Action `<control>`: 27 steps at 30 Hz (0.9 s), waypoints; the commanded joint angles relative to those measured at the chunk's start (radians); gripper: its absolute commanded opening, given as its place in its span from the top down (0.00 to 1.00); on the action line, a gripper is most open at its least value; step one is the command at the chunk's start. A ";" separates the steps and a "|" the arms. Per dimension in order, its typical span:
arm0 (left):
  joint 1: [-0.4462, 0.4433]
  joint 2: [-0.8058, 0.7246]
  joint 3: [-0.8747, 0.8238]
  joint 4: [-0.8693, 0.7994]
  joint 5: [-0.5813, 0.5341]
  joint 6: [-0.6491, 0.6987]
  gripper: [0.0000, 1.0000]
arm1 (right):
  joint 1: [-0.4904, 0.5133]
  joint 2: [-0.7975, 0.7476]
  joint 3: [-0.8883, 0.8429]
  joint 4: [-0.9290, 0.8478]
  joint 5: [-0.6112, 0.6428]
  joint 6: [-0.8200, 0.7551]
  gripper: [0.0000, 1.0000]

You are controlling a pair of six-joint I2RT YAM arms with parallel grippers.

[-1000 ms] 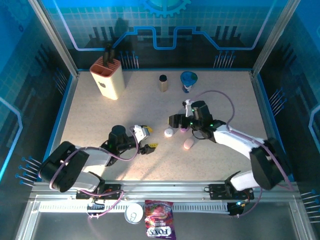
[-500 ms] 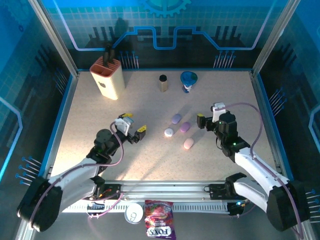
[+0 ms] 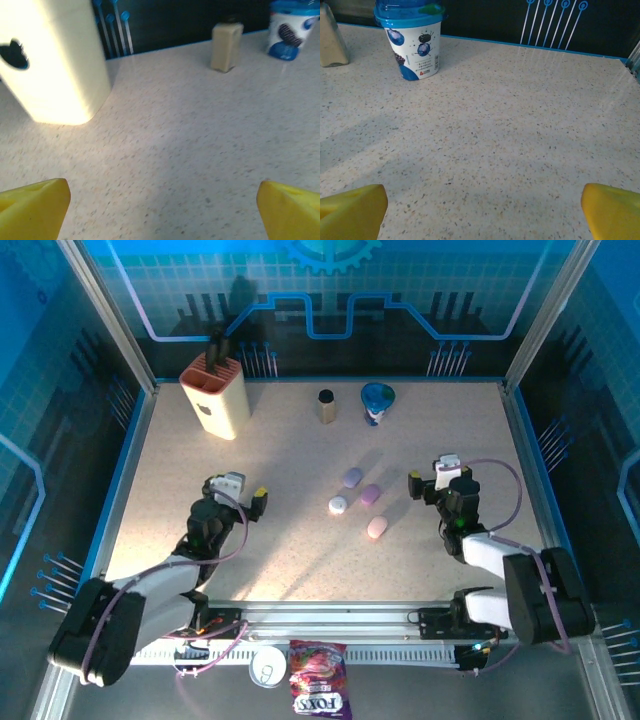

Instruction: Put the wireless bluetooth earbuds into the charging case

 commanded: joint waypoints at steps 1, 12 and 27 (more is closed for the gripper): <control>0.055 0.060 -0.010 0.169 0.023 -0.074 0.04 | -0.025 0.077 -0.016 0.230 -0.068 -0.016 0.00; 0.220 0.152 0.054 0.167 0.116 -0.142 0.03 | -0.062 0.251 0.009 0.339 -0.131 0.005 0.00; 0.277 0.471 0.262 0.125 0.176 -0.153 0.01 | -0.074 0.255 0.103 0.166 -0.111 0.028 0.00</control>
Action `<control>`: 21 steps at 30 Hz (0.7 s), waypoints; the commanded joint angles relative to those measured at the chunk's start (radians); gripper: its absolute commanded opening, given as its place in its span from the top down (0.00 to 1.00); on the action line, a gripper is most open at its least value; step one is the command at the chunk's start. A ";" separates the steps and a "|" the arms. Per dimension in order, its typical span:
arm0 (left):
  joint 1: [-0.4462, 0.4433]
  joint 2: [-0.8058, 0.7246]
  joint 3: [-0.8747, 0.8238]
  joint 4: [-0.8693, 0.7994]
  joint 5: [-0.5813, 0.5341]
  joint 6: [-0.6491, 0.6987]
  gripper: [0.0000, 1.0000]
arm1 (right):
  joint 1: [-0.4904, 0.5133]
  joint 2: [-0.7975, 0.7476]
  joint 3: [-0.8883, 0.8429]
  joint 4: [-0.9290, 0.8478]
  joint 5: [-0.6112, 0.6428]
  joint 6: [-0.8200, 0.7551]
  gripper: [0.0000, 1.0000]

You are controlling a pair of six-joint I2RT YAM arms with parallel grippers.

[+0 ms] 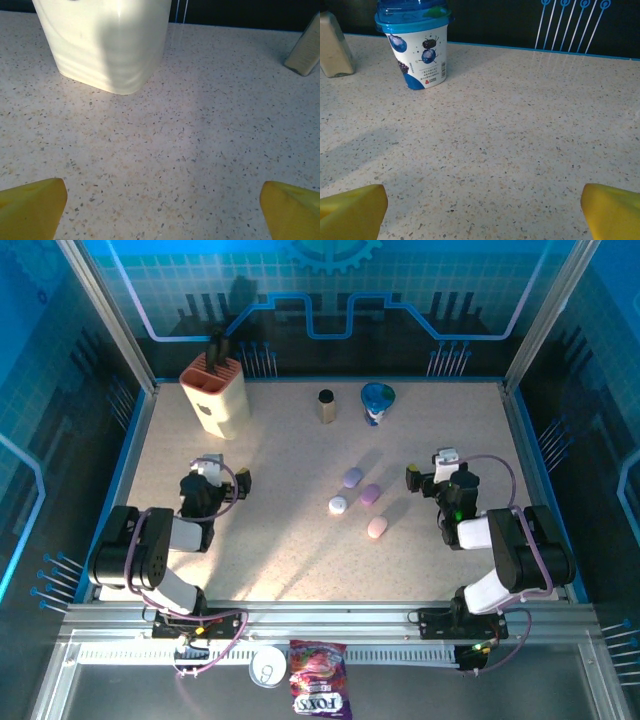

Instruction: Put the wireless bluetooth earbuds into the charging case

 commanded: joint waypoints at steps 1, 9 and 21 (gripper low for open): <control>0.005 -0.005 0.086 -0.095 0.009 -0.008 0.01 | -0.015 0.001 0.052 -0.068 0.005 0.011 0.00; 0.003 0.002 0.082 -0.066 0.006 -0.005 0.01 | -0.015 0.002 0.053 -0.069 0.006 0.013 0.00; 0.003 0.002 0.083 -0.067 0.007 -0.004 0.01 | -0.015 0.001 0.053 -0.069 0.005 0.012 0.00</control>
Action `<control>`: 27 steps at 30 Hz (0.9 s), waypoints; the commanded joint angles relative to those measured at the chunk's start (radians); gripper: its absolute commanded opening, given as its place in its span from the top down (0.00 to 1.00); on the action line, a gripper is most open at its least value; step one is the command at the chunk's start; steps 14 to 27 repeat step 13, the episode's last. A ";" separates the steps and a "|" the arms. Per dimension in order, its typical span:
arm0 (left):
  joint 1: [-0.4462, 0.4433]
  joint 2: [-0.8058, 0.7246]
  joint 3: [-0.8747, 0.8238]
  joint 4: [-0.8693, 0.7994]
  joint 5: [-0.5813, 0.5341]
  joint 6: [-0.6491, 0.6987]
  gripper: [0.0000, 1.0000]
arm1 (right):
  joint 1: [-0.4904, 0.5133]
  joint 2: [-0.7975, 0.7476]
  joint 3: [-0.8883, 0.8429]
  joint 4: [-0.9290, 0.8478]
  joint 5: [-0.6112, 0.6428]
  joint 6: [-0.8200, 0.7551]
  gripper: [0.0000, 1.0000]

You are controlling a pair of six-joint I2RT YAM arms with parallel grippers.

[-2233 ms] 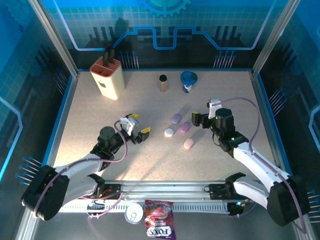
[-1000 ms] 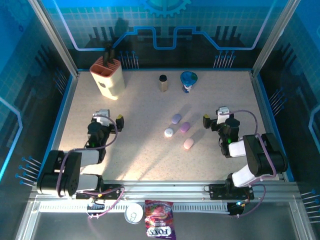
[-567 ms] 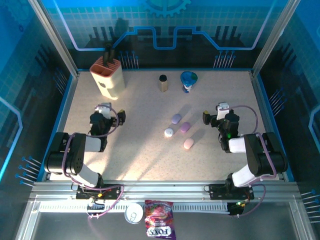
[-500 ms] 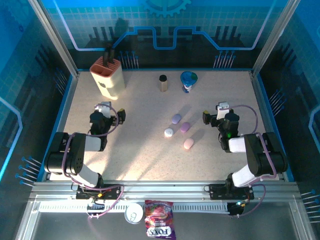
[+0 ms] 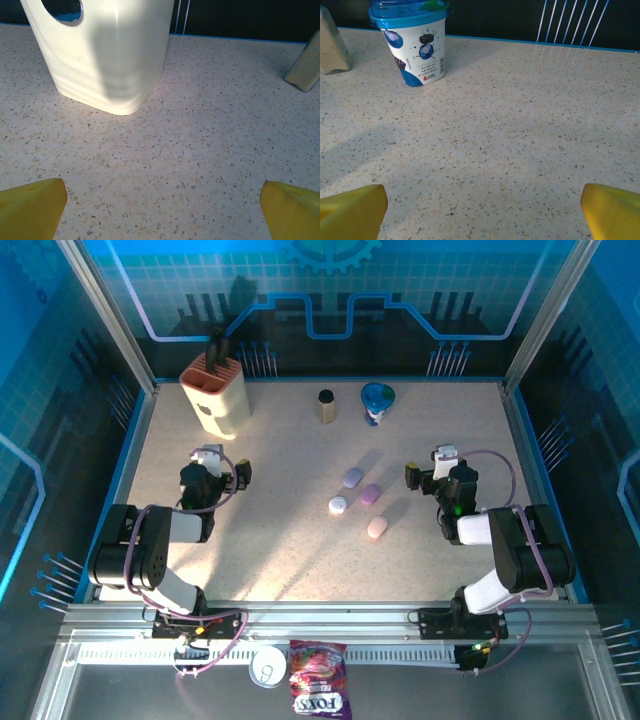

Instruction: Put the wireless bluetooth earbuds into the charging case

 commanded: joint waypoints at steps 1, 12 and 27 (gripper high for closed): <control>0.003 0.002 0.009 -0.002 0.008 -0.004 0.01 | -0.015 0.002 0.016 -0.001 0.006 0.005 0.00; 0.000 0.003 0.009 -0.002 0.005 -0.002 0.01 | -0.014 0.002 0.016 0.000 0.007 0.003 0.00; 0.000 0.003 0.007 -0.001 0.005 -0.002 0.01 | -0.014 0.002 0.014 0.000 0.007 0.004 0.00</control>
